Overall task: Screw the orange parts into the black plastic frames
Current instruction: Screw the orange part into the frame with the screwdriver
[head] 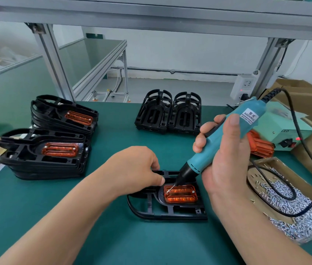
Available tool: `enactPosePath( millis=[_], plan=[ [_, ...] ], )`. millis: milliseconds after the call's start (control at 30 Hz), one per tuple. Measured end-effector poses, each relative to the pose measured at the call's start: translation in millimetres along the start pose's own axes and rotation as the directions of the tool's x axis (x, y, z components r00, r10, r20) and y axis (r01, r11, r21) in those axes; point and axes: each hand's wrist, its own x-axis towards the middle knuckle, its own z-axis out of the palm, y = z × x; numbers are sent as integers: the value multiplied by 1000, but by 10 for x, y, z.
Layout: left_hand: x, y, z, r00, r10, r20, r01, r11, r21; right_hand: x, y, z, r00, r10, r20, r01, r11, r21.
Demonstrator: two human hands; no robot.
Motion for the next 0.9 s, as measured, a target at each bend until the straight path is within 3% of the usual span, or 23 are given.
enactPosePath(
  millis=[167, 467, 900],
  plan=[
    [3, 14, 19, 1000, -3, -8, 3, 1000, 22, -18, -28, 10, 998, -9, 60, 10, 1000, -2],
    [13, 30, 29, 1000, -27, 7, 27, 1000, 12, -140, -107, 130, 882, -47, 468, 61, 998, -16],
    [2, 45, 40, 999, -34, 30, 34, 999, -6, -142, -62, 242, 865, 6, 501, 20, 999, -46]
  ],
)
